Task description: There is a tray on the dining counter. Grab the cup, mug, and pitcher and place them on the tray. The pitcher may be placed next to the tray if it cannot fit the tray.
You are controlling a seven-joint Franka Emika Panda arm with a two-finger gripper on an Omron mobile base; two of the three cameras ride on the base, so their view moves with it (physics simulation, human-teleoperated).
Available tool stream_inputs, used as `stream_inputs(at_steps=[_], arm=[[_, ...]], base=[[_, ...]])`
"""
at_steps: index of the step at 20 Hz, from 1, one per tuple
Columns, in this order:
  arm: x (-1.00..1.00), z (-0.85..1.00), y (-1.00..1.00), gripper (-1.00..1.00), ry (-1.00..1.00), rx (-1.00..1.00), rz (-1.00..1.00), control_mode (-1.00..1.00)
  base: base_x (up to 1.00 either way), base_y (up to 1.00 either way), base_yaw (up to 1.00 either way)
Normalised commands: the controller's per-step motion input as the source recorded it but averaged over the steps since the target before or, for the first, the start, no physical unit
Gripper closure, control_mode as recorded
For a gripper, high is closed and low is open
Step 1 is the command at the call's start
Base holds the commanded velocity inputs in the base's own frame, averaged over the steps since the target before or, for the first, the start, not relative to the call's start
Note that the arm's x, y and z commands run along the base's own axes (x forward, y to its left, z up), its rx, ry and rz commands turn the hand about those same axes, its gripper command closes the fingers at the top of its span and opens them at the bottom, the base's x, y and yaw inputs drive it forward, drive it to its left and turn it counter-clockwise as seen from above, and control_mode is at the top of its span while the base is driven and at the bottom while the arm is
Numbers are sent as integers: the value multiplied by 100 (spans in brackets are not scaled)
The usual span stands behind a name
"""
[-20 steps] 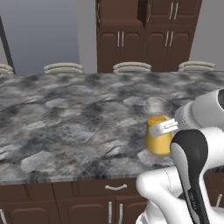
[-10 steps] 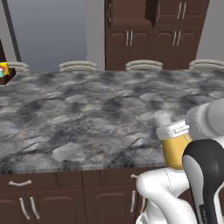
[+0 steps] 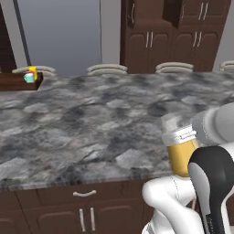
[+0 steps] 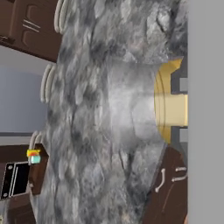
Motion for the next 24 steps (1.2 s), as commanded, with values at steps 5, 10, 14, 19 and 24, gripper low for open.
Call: stream_inputs(at_steps=[5,10,14,19,24], arm=[[0,0,0,100,0,0,0,100],[0,0,0,100,0,0,0,100],[0,0,0,100,0,0,0,100],[0,0,0,100,0,0,0,100],[0,0,0,100,0,0,0,100]], base=[[15,100,-15],[16,100,-15],[17,100,-15],[17,100,-16],[19,100,-20]])
